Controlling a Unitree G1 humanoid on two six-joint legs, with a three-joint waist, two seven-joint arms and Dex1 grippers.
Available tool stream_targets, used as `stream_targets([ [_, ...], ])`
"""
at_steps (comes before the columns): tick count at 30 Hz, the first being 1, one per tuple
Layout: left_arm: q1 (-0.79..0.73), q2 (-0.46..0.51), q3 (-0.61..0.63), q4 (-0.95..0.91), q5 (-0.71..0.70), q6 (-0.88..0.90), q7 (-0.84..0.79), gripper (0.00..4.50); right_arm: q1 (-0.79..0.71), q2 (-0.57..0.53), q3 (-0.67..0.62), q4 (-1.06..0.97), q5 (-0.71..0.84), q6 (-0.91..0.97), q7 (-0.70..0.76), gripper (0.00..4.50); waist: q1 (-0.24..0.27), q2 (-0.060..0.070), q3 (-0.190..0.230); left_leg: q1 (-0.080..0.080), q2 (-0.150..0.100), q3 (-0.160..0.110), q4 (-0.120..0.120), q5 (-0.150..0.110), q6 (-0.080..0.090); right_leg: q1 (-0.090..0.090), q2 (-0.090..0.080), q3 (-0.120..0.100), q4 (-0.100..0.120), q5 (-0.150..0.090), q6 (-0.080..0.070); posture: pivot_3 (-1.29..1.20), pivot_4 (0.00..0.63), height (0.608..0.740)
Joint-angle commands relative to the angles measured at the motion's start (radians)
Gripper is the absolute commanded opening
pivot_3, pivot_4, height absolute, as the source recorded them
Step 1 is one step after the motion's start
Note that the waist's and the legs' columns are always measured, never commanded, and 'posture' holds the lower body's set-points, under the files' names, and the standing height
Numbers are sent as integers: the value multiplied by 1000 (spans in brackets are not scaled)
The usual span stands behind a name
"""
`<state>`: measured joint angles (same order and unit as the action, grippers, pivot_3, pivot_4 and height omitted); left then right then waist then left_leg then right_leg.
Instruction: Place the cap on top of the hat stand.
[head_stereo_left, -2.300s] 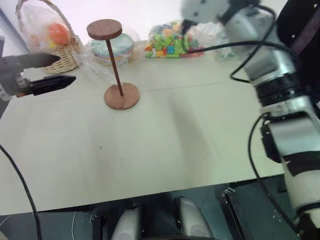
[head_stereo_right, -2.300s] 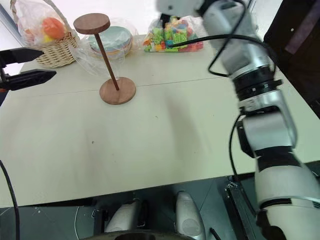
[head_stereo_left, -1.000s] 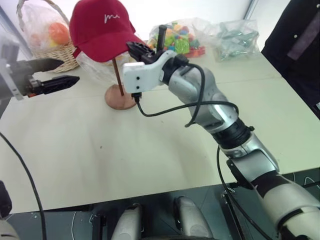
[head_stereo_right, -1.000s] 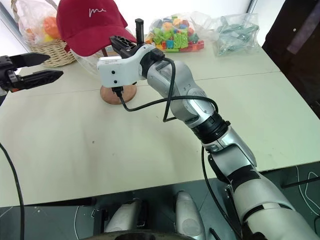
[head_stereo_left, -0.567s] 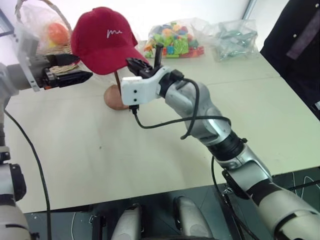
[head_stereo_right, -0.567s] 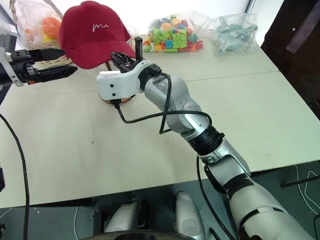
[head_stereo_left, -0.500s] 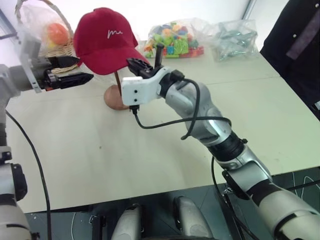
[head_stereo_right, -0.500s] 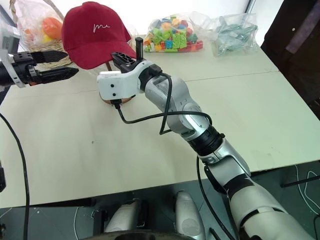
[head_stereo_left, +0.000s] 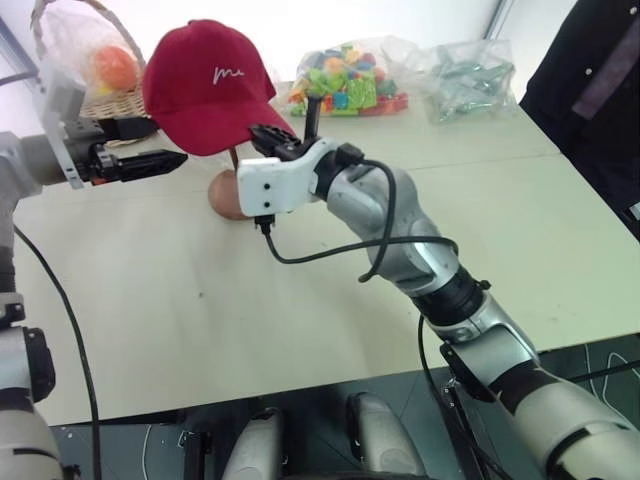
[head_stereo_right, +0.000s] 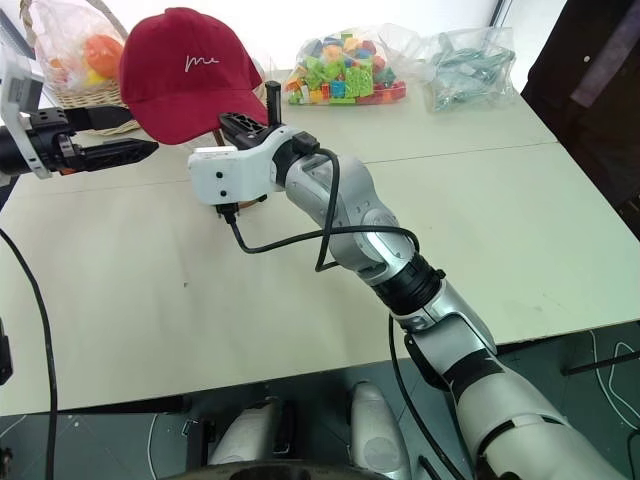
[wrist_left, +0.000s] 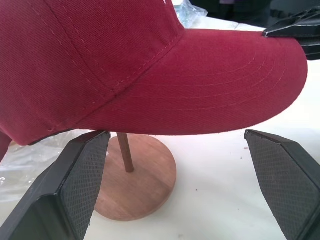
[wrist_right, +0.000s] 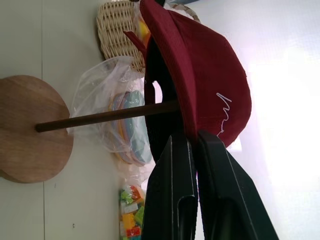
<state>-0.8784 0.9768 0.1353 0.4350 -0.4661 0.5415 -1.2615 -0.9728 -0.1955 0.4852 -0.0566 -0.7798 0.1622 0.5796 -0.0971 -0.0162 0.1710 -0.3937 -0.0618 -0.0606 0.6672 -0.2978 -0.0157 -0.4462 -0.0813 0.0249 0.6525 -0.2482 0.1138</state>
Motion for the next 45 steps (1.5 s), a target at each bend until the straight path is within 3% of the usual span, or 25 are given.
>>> stream_targets([
  [1, -8, 25, 38, -24, -7, 0, -7, 4500, 5, 24, 24, -23, 18, -11, 21, 43, 0, 0, 0, 0, 0, 0, 0, 0, 0, 0, 0, 0, 0, 0, 0, 0, 150, 740],
  [4, -6, 32, 41, -28, -9, 5, -10, 4500, 8, 29, 19, -22, 17, -9, 16, 43, 1, 0, 0, 0, 0, 0, 0, 0, 0, 0, 0, 0, 0, 0, 0, 0, 150, 740],
  [5, -7, 36, 41, -27, -8, 5, -11, 4500, 8, 31, 17, -21, 17, -9, 13, 686, 1, 0, 0, 0, 0, 0, 0, 0, 0, 0, 0, 0, 0, 0, 0, 0, 150, 740],
  [8, -13, 49, 46, -17, -4, 2, -16, 4500, 9, 37, 15, -19, 24, -13, 12, 1948, 1, 0, 0, 0, 0, 0, 0, 0, 0, 0, 0, 0, 0, 0, 0, 0, 150, 740],
  [10, -21, 63, 48, -2, 1, -5, -19, 4500, 11, 41, 17, -18, 34, -16, 14, 3082, 1, 0, 0, 0, 0, 0, 0, 0, 0, 0, 0, 0, 0, 0, 0, 0, 150, 740],
  [13, -30, 84, 50, 22, 7, -16, -28, 4500, 11, 41, 20, -18, 42, -23, 14, 4430, 1, 0, 0, 0, 0, 0, 0, 0, 0, 0, 0, 0, 0, 0, 0, 0, 150, 740],
  [22, -43, 141, 63, 109, 40, -74, -37, 4500, 4, 52, 23, -16, 62, -62, 4, 4430, 2, 0, 0, 0, 0, 0, 0, 0, 0, 0, 0, 0, 0, 0, 0, 0, 150, 740],
  [29, -30, 140, 74, 105, 41, -73, -39, 4500, 57, 124, 1, -68, 203, -20, 60, 4430, 2, -1, 0, 0, 0, 0, 0, 0, 0, 0, 0, 0, 0, 0, 0, 0, 150, 740],
  [35, -18, 134, 78, 103, 37, -72, -37, 4500, 57, 107, -31, -113, 260, -25, 75, 4430, 3, -1, -1, 0, 0, -1, 1, 0, 0, 0, 0, -1, 0, 0, 0, 0, 150, 740],
  [40, -6, 133, 93, 98, 36, -65, -11, 4500, 53, -9, -164, -180, 344, -7, 107, 4430, 8, -1, -1, 0, 0, -1, 1, 0, 0, 1, 0, -1, 0, 0, 0, 0, 150, 740],
  [45, 55, 144, 121, 77, 26, -51, -4, 4500, -4, -85, -401, -304, 596, 302, 218, 4430, 22, -1, -1, 0, 0, 0, 1, 0, 0, 1, -1, -1, 0, 0, 0, 0, 150, 740],
])
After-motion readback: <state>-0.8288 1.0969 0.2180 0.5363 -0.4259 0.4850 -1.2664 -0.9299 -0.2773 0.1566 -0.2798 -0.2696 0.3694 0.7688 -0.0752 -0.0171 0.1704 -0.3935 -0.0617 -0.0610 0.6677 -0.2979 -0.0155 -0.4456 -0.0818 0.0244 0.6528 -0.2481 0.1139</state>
